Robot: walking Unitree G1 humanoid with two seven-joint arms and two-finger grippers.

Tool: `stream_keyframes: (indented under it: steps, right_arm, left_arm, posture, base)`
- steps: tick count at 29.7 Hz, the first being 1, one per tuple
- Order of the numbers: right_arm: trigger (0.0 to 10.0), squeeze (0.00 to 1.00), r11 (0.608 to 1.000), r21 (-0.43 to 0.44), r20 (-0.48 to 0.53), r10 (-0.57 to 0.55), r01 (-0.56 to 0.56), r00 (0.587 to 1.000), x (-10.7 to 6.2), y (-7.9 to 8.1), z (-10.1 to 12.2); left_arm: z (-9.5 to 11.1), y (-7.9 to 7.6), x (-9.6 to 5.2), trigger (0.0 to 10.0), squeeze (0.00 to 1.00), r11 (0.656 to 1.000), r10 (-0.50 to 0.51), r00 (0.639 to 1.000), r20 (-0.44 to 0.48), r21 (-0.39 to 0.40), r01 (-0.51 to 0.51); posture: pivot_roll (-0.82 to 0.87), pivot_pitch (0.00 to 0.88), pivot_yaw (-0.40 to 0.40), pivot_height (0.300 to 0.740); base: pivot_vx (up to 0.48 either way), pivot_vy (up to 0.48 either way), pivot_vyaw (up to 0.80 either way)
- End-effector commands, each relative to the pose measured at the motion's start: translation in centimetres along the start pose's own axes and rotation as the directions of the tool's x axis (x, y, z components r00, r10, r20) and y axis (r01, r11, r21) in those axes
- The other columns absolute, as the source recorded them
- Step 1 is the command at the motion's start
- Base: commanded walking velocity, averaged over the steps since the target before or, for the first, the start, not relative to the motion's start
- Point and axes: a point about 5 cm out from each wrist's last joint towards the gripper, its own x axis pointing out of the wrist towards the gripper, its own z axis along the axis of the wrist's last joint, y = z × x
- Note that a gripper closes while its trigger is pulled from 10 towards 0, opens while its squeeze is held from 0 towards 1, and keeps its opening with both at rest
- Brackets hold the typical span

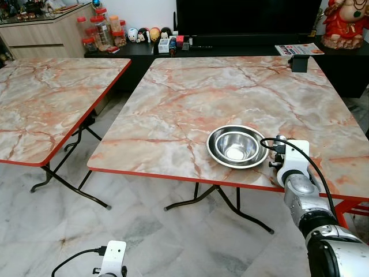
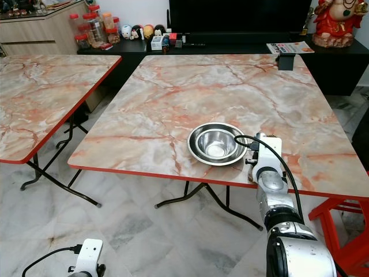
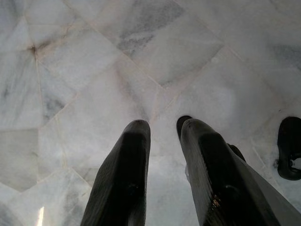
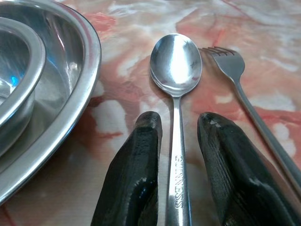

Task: Setting the table

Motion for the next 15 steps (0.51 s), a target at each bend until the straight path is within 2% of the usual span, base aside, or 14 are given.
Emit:
stream_keyframes:
  steps: [1, 11, 15]
  right_arm:
    - [10.0, 0.00, 0.999, -0.031, 0.030, -0.006, 0.007, 1.000, 0.2, -0.1, 1.0]
    - [10.0, 0.00, 0.999, -0.030, 0.043, -0.030, 0.031, 0.999, 0.2, -0.7, 1.3]
    - [10.0, 0.00, 0.998, 0.044, 0.252, -0.043, 0.033, 0.967, 0.0, -0.8, 4.1]
  left_arm:
    - [0.1, 0.7, 0.0, 10.0, 0.00, 1.000, 0.013, 1.000, -0.007, 0.004, -0.013]
    - [0.2, 0.6, 0.0, 10.0, 0.00, 1.000, 0.010, 1.000, -0.005, 0.007, -0.010]
    - [0.3, 0.7, 0.0, 10.0, 0.00, 1.000, 0.011, 1.000, -0.003, 0.007, -0.011]
  posture:
    - [-0.09, 0.000, 0.083, 0.740]
    - [-0.09, 0.000, 0.085, 0.740]
    - [-0.09, 0.000, 0.085, 0.740]
  base:
    - [0.000, 0.000, 0.00]
    - [0.000, 0.000, 0.00]
    - [0.000, 0.000, 0.00]
